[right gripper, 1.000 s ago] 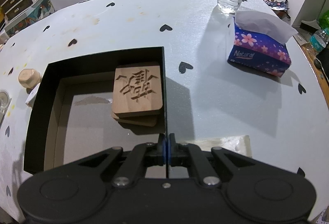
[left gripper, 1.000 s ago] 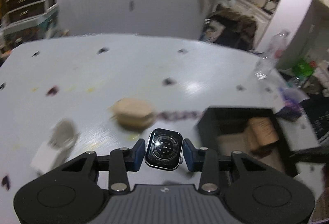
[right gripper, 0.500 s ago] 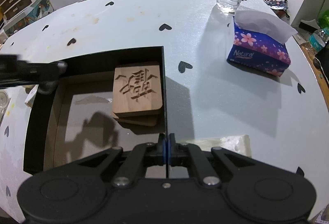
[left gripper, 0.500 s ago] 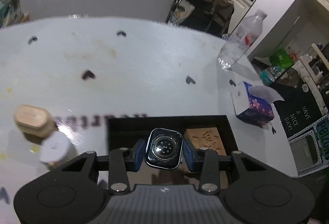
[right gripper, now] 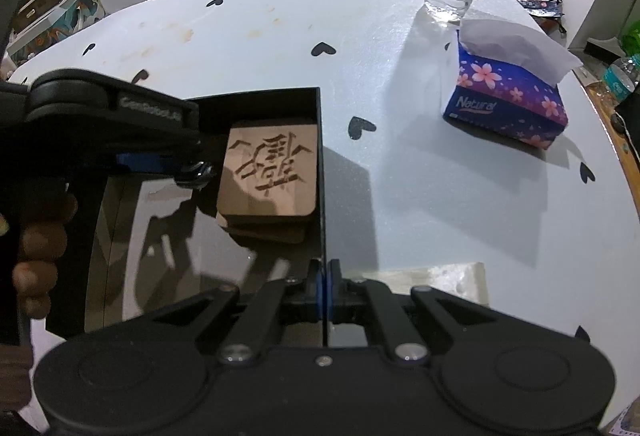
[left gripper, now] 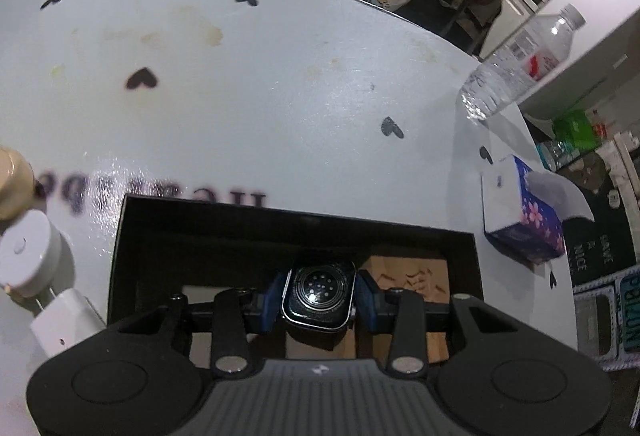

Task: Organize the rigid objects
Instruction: 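Carry the smartwatch with the left gripper into the box and release, then withdraw the left gripper from the box back over the table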

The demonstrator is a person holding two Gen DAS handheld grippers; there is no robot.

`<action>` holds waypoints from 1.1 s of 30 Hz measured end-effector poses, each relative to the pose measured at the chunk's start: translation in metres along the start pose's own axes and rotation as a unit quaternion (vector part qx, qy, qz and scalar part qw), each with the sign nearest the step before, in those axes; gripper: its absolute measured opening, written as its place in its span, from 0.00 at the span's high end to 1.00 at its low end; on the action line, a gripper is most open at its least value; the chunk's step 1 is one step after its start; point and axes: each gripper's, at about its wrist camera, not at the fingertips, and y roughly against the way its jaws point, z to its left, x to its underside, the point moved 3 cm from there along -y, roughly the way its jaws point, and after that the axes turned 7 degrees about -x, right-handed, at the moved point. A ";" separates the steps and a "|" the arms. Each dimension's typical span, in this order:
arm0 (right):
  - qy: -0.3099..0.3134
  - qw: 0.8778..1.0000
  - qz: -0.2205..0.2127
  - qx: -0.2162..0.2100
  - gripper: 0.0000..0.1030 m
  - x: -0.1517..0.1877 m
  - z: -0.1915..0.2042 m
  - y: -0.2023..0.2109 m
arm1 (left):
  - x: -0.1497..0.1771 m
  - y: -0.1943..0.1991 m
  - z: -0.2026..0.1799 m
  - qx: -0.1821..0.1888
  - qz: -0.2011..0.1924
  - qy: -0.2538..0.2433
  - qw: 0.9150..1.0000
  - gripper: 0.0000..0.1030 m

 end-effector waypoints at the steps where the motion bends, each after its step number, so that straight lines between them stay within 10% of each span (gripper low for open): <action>1: 0.000 1.000 0.000 0.000 0.97 0.000 0.000 0.000 | 0.000 -0.002 0.002 0.003 0.001 0.010 1.000 0.60; 16: -0.002 1.000 0.001 -0.001 0.97 0.000 0.000 0.000 | 0.003 0.007 0.012 0.029 0.016 0.022 0.999 0.41; 33: 0.003 1.000 0.001 -0.008 0.97 0.000 -0.001 0.000 | 0.029 0.065 0.008 0.001 -0.023 -0.087 0.996 0.31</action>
